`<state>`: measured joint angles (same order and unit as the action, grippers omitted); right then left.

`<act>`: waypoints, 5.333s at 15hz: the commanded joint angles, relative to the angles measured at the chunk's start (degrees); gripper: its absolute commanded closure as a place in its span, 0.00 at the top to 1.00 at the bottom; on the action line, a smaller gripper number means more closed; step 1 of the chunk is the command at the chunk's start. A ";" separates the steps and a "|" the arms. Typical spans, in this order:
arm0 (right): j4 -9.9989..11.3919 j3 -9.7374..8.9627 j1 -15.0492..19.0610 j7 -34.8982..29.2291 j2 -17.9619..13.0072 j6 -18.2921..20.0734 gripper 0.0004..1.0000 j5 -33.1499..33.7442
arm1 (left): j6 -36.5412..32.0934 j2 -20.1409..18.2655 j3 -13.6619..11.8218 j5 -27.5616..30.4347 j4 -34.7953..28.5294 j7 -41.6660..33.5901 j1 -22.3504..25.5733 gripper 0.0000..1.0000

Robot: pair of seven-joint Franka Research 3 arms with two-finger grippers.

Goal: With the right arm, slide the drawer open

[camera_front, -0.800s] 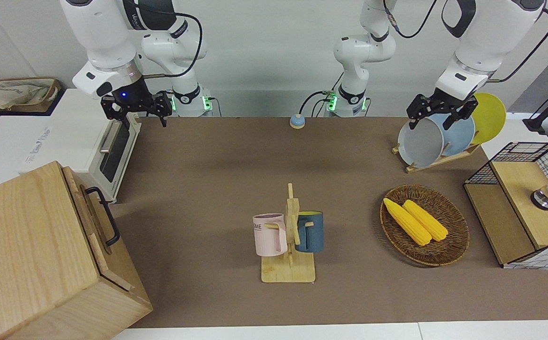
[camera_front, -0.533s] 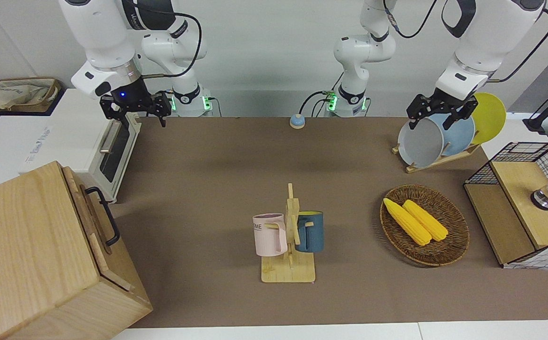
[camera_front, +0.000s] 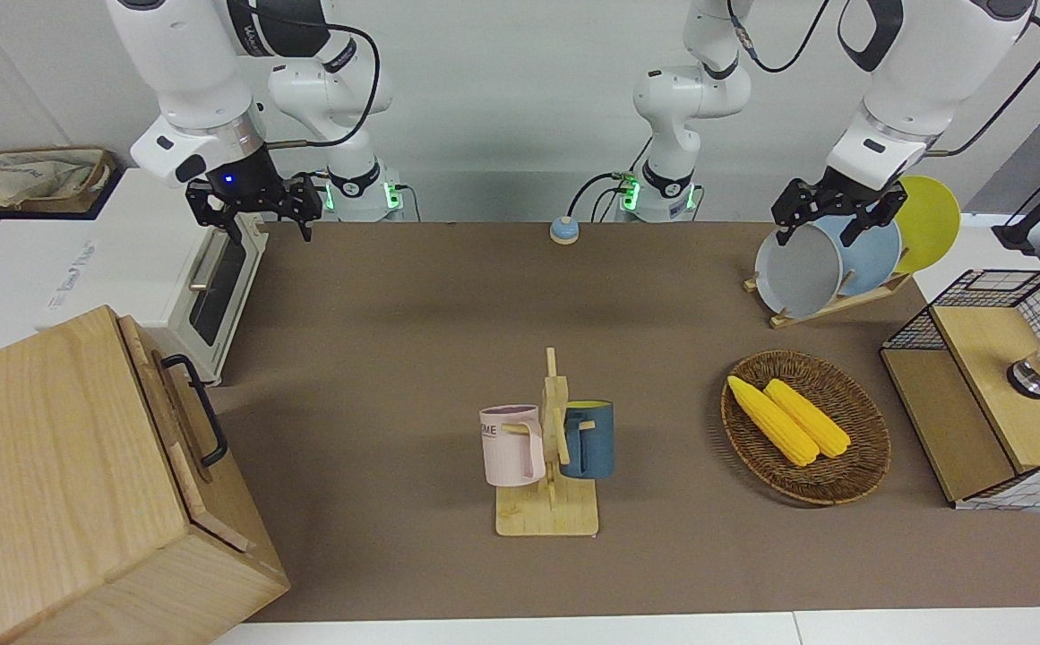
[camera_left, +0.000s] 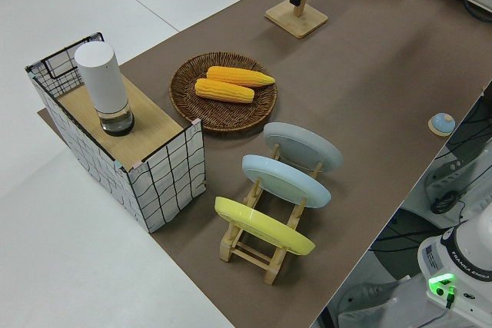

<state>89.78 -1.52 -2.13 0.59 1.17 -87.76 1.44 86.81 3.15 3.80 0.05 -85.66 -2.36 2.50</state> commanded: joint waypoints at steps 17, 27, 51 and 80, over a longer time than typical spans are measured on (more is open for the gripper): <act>-0.93 -3.66 -2.34 -0.50 0.59 1.09 0.99 13.83 | -1.03 -0.25 -0.02 -1.02 0.58 0.60 -0.39 0.99; 0.91 -3.67 -14.65 -9.55 3.67 4.79 0.99 35.89 | -1.03 -0.25 -0.02 -1.02 0.58 0.60 -0.39 0.99; 5.84 -1.56 -20.55 -18.51 19.92 -8.12 0.99 85.56 | -1.03 -0.25 -0.02 -1.02 0.58 0.60 -0.39 0.99; 11.12 12.42 -19.84 -35.75 21.25 -28.17 0.96 99.11 | -1.03 -0.25 -0.02 -1.02 0.58 0.60 -0.39 0.99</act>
<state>100.82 10.64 -22.56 -33.27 22.28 -114.08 98.41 86.81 3.15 3.80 0.05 -85.66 -2.36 2.50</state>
